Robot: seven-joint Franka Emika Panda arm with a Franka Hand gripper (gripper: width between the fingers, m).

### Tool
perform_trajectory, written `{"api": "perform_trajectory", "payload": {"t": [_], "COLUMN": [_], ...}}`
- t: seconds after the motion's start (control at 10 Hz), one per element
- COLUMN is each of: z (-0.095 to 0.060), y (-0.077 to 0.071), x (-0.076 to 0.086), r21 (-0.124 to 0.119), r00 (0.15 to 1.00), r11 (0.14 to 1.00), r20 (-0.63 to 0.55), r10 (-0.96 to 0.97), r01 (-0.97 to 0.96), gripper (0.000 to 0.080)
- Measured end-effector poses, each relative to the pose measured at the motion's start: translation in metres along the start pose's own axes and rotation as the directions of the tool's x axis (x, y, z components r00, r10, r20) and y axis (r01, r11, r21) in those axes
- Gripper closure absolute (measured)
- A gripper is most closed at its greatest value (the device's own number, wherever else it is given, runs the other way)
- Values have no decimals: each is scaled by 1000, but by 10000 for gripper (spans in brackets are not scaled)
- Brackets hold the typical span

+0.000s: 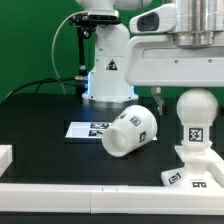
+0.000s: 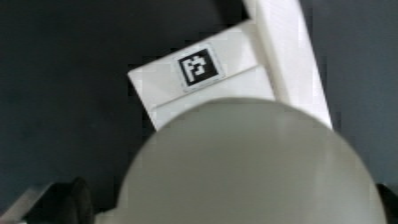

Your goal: Assemble lamp

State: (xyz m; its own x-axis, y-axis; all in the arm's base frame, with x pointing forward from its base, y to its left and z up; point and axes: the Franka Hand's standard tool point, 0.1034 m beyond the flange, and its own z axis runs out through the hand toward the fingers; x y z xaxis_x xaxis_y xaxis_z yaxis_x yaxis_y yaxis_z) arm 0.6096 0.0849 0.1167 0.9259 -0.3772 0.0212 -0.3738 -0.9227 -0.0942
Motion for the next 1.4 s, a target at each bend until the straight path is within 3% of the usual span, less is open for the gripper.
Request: {"api": "perform_trajectory", "payload": {"t": [0.4, 0.6, 0.7, 0.8, 1.1, 1.4], "z": [2, 3, 3, 3, 3, 3], "y": [-4, -6, -5, -6, -6, -13], "x": [-1, -2, -2, -2, -2, -7], "r21": [-7, -3, -3, -1, 3, 8], "r00": [959, 962, 962, 969, 997, 911], "r11": [959, 962, 962, 970, 998, 911], "r20": [-12, -20, -20, -20, -21, -21], "r10": [-283, -272, -274, -244, -69, 411], "r01": [283, 272, 274, 245, 69, -411], "gripper": [101, 101, 231, 231, 227, 227]}}
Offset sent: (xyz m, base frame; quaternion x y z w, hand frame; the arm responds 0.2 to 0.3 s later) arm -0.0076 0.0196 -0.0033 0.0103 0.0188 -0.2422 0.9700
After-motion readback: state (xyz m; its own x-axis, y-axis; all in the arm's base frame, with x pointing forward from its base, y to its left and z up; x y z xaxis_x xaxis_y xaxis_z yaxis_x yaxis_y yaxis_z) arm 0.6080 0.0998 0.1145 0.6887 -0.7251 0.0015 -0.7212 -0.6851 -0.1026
